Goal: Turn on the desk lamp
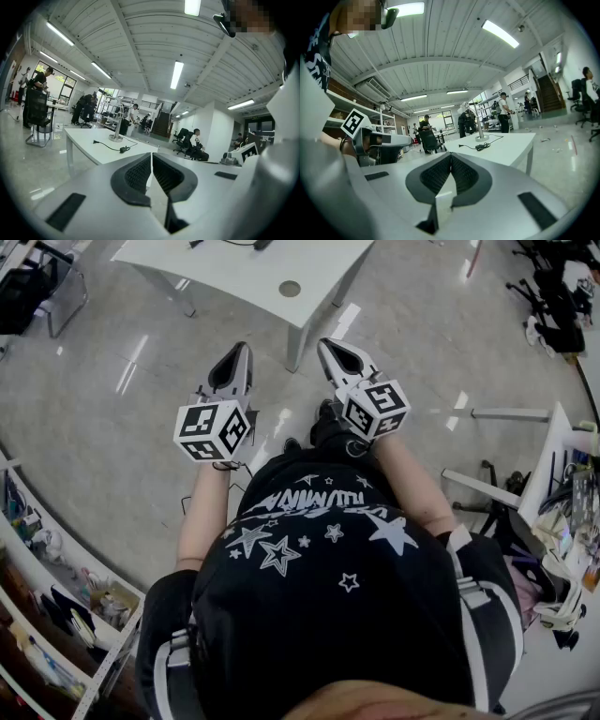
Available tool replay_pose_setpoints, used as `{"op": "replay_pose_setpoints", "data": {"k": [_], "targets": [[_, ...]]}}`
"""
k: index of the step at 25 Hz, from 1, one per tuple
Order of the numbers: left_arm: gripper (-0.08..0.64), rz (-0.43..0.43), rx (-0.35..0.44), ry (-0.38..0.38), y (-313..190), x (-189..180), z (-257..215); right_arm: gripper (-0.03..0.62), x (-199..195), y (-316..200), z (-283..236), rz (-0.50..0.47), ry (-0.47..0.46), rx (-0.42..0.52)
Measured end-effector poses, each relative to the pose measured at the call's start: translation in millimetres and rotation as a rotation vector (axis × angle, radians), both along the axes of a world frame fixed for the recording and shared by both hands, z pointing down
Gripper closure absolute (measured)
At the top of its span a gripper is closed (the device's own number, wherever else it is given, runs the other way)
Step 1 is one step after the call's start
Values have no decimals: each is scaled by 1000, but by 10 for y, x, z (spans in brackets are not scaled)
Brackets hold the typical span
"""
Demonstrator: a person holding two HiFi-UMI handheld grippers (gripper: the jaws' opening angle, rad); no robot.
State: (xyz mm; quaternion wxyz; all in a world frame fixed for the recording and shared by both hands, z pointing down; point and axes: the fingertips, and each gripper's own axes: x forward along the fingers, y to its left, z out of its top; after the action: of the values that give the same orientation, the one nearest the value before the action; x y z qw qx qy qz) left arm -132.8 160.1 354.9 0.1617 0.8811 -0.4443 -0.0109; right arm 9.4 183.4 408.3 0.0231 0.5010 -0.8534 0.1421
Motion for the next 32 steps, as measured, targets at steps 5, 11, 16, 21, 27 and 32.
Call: {"op": "replay_pose_setpoints", "data": {"k": [5, 11, 16, 21, 27, 32], "targets": [[538, -29, 2, 0, -91, -16, 40, 586, 18, -179, -3, -15, -10, 12], [537, -57, 25, -11, -290, 55, 18, 586, 92, -511, 11, -52, -18, 19], [537, -91, 24, -14, -632, 103, 20, 586, 179, -948, 11, -73, -35, 21], [537, -105, 1, -24, -1006, 213, 90, 586, 306, -1382, 63, -73, -62, -1], [537, -127, -4, -24, -1484, 399, 85, 586, 548, -1897, 55, -85, -62, -9], [537, -148, -12, -35, -1762, 531, 68, 586, 696, -2270, 23, -113, -59, -15]]}}
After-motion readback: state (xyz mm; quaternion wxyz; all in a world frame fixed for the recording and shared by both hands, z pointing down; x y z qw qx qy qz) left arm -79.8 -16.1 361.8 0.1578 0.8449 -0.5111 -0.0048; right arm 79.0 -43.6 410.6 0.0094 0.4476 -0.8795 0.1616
